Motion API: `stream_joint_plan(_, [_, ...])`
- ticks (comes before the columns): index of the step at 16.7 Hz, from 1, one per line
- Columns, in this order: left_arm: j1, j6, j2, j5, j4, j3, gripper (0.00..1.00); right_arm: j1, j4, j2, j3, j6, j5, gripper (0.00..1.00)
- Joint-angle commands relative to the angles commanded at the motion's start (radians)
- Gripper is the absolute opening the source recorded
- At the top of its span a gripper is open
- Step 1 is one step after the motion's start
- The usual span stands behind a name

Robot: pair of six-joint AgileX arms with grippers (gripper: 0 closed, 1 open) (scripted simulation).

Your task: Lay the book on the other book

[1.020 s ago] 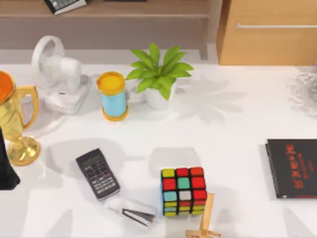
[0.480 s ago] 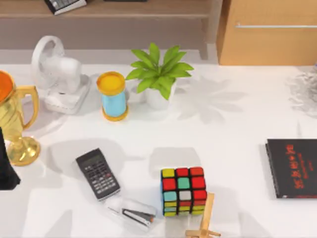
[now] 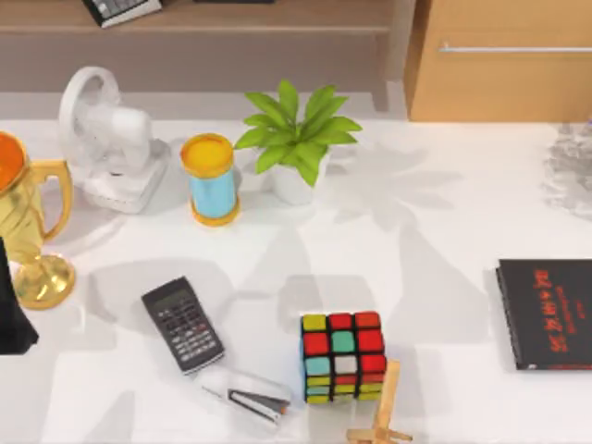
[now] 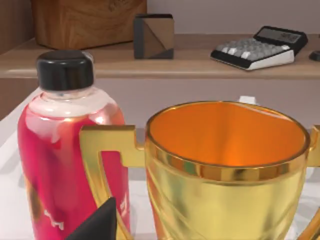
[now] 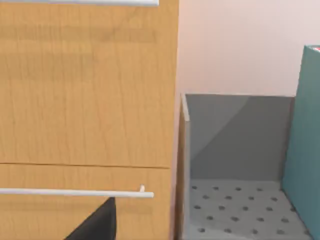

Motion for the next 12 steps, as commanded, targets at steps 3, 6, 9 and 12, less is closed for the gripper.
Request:
stream_joint_plan(3, [0.0,0.0,0.0,0.0,0.0,0.0,1.0,-0.071,0.088,0.338,0.216,-0.001,-0.065,1.0])
stream_joint_plan(6, [0.0,0.0,0.0,0.0,0.0,0.0,1.0,-0.13,0.163,0.607,0.398,-0.001,-0.12,1.0])
stream_joint_plan(9, [0.0,0.0,0.0,0.0,0.0,0.0,1.0,-0.173,0.216,0.783,0.527,-0.001,-0.159,1.0])
stream_joint_plan(12, [0.0,0.0,0.0,0.0,0.0,0.0,1.0,-0.194,0.243,0.863,0.589,-0.001,-0.178,1.0])
